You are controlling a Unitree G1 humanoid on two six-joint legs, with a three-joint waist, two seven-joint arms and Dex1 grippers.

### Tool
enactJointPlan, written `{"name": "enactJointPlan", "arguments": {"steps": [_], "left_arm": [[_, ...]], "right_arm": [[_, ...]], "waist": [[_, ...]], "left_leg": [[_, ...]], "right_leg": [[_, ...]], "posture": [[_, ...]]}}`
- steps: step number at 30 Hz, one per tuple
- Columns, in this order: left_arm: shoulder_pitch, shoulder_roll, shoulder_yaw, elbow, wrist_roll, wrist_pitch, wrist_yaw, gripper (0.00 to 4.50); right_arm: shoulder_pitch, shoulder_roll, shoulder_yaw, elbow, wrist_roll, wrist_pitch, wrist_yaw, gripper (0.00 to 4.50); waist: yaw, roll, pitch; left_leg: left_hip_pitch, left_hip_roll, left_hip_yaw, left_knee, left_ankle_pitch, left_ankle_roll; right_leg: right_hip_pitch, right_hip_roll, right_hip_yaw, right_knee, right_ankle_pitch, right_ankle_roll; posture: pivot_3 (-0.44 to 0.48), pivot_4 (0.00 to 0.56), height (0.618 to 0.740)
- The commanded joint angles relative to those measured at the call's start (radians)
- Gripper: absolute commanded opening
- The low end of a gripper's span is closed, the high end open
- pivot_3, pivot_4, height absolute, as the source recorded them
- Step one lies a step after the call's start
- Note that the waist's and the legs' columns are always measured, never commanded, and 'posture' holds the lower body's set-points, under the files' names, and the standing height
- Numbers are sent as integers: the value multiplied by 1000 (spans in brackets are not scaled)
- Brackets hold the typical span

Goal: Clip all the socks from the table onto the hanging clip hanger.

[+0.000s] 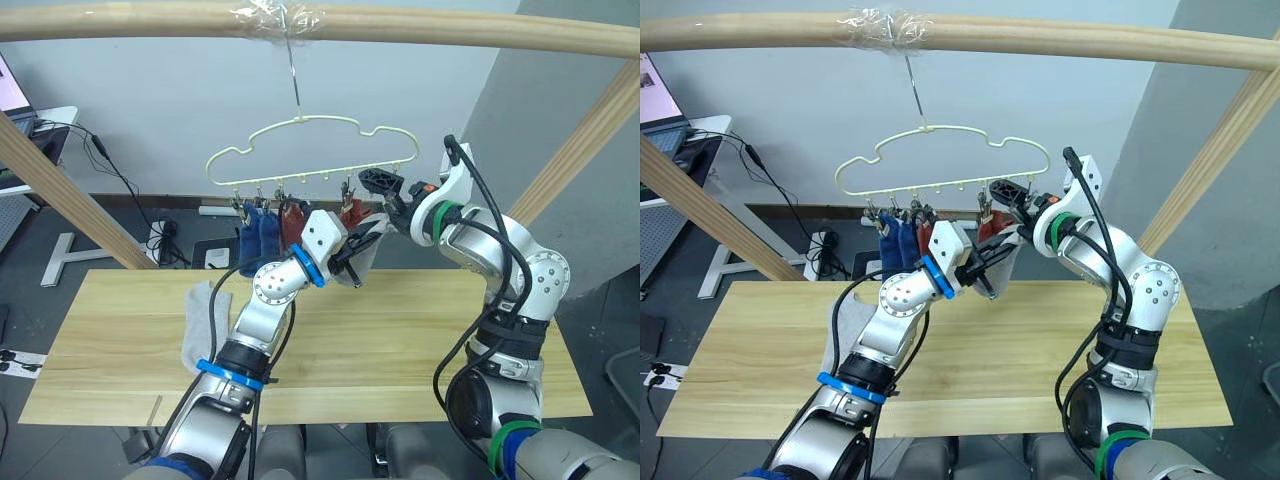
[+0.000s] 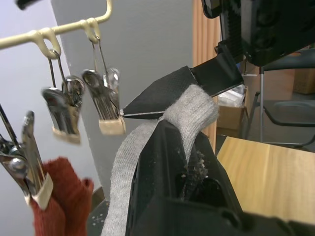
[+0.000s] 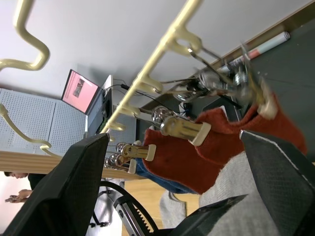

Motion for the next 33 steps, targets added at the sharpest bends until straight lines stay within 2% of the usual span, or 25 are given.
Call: {"name": "enactJointPlan", "arguments": {"steps": [1, 5, 7, 10, 13, 17, 19, 22, 25, 26, 33], "left_arm": [[57, 32, -8, -104, -37, 32, -36, 0], [80, 77, 13, -132, -47, 65, -42, 0], [83, 98, 24, -134, -57, 70, -45, 0], [84, 114, 33, -138, -67, 77, -47, 0], [107, 155, 59, -165, -82, 85, -59, 0], [152, 208, 92, -194, -98, 93, -67, 0], [169, 227, 109, -208, -105, 105, -65, 0], [196, 262, 137, -230, -117, 117, -71, 0], [203, 279, 147, -241, -124, 127, -71, 0], [206, 282, 149, -246, -126, 130, -72, 0], [217, 298, 163, -270, -129, 150, -61, 0]], "right_arm": [[19, -105, 37, -86, 50, -18, 75, 4475], [68, -253, 139, -198, -54, 29, 214, 4475], [85, -340, 226, -272, -211, 33, 323, 4475], [114, -390, 303, -327, -371, -11, 423, 4475], [130, -356, 442, -395, -605, -99, 457, 3584], [134, -293, 574, -389, -836, -183, 501, 3584], [146, -249, 584, -368, -901, -220, 517, 3584], [162, -191, 583, -317, -993, -262, 537, 2926], [169, -154, 580, -292, -1059, -275, 570, 1910], [171, -146, 580, -290, -1077, -276, 582, 1910], [186, -87, 565, -181, -1251, -342, 618, 1910]], "waist": [[0, 0, 0], [0, 0, 0], [0, 0, 0], [2, 0, 0], [0, 0, 0], [-1, 0, 0], [2, 0, 0], [8, 0, 0], [11, 0, 0], [12, 0, 0], [11, 0, 0]], "left_leg": [[0, 0, 0, 0, 0, 0], [0, 0, 0, 0, 0, 0], [1, 0, 0, 0, 0, 0], [1, 0, 0, 1, 0, 0], [2, 1, 0, 0, 0, 0], [2, 1, 0, 0, 0, 0], [2, 1, 0, 0, 0, 0], [2, 1, 0, 1, 0, 0], [2, 1, 1, 1, 0, 0], [2, 1, 1, 1, 0, 0], [3, 1, 1, 1, 0, 0]], "right_leg": [[0, 0, 0, 0, 0, 0], [0, 0, 0, 1, -3, 4], [0, 0, 1, 1, -3, 5], [0, 0, 1, 1, -3, 5], [0, 1, 1, 1, -3, 5], [0, 1, 1, 1, -3, 5], [0, 1, 1, 1, -3, 5], [0, 0, 1, 1, -3, 5], [0, 0, 1, 1, -3, 5], [0, 0, 1, 1, -3, 5], [0, 0, 1, 2, -3, 5]], "posture": [[81, 216, 740], [83, 213, 740], [85, 213, 740], [85, 213, 740], [96, 211, 740], [103, 213, 740], [104, 213, 740], [115, 213, 740], [115, 213, 740], [138, 216, 740], [138, 216, 740]]}}
